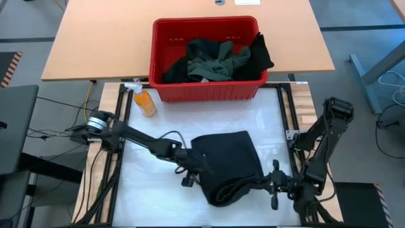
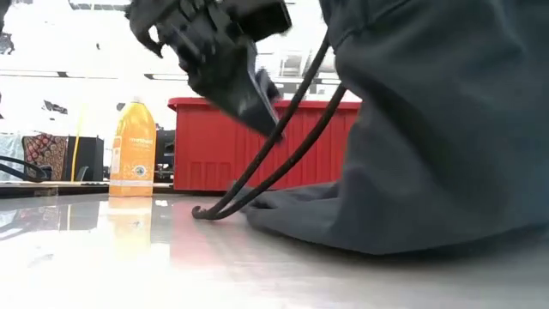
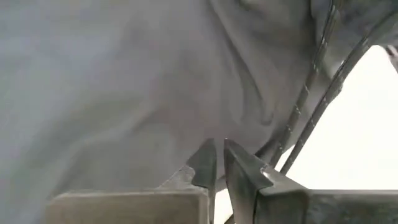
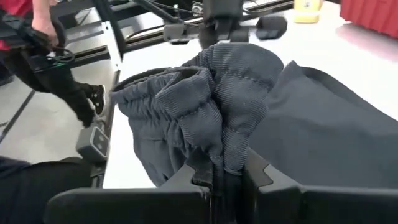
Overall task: Fold laundry
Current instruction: Fold the black shorts
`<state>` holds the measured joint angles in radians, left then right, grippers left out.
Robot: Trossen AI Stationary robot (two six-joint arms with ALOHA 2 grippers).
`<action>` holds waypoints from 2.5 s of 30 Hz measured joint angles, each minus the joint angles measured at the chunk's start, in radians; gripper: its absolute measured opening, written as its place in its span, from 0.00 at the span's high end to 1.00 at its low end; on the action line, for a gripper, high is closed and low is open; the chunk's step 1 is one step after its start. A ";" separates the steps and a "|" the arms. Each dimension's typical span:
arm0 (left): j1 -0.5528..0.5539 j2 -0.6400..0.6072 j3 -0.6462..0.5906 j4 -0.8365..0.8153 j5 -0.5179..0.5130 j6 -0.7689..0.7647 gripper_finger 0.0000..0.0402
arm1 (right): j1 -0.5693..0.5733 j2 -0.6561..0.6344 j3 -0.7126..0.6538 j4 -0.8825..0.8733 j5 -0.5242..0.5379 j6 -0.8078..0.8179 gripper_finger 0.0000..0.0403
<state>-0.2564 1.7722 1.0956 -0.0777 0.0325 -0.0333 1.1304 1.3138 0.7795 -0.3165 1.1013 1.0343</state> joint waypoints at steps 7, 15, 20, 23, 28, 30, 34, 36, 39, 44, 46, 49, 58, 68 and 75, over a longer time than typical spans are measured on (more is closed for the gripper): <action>-0.028 -0.235 -0.121 0.037 -0.252 -0.003 1.00 | -0.063 -0.069 0.000 0.085 -0.064 -0.182 0.88; -0.027 -0.364 -0.177 0.071 -0.334 0.017 1.00 | -0.246 -0.158 0.001 -0.064 0.116 0.002 0.88; -0.027 -0.366 -0.207 0.140 -0.333 0.029 1.00 | -0.450 -0.211 -0.054 -0.475 0.038 0.466 0.88; -0.027 -0.362 -0.221 0.145 -0.334 0.026 1.00 | -0.587 -0.232 -0.147 -0.453 -0.118 0.480 0.88; -0.020 -0.362 -0.237 0.175 -0.333 0.013 1.00 | -0.786 -0.258 -0.301 -0.145 -0.373 0.243 0.88; -0.020 -0.362 -0.237 0.180 -0.333 0.012 1.00 | -0.848 -0.257 -0.333 -0.108 -0.434 0.195 0.88; -0.020 -0.362 -0.237 0.177 -0.333 -0.005 1.00 | -0.917 -0.258 -0.335 -0.091 -0.514 0.116 0.74; -0.020 -0.362 -0.237 0.174 -0.332 -0.007 1.00 | -0.937 -0.265 -0.328 -0.106 -0.576 0.063 0.64; -0.020 -0.362 -0.237 0.162 -0.332 -0.013 1.00 | -0.964 -0.278 -0.285 -0.201 -0.651 0.031 0.51; -0.017 -0.354 -0.237 0.179 -0.331 -0.013 1.00 | -0.995 -0.297 -0.158 -0.511 -0.680 0.020 0.42; -0.017 -0.313 -0.236 0.228 -0.332 -0.008 1.00 | -1.005 -0.298 -0.096 -0.634 -0.677 0.014 0.41; -0.011 -0.186 -0.247 0.380 -0.291 -0.004 1.00 | -1.021 -0.291 -0.012 -0.748 -0.677 -0.016 0.42; 0.085 0.105 -0.093 0.571 -0.283 0.109 1.00 | -0.931 -0.253 -0.014 -0.364 -0.689 -0.198 0.68; 0.169 0.195 -0.010 0.354 -0.200 0.071 1.00 | -0.924 -0.194 -0.238 -0.153 -0.770 -0.156 0.95; 0.161 0.195 -0.009 0.319 -0.213 0.039 1.00 | -0.956 -0.197 -0.267 -0.243 -0.799 -0.134 0.96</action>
<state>-0.0956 1.9670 1.0866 0.2417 -0.1804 0.0058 0.1742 1.1168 0.5121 -0.5593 0.3026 0.9000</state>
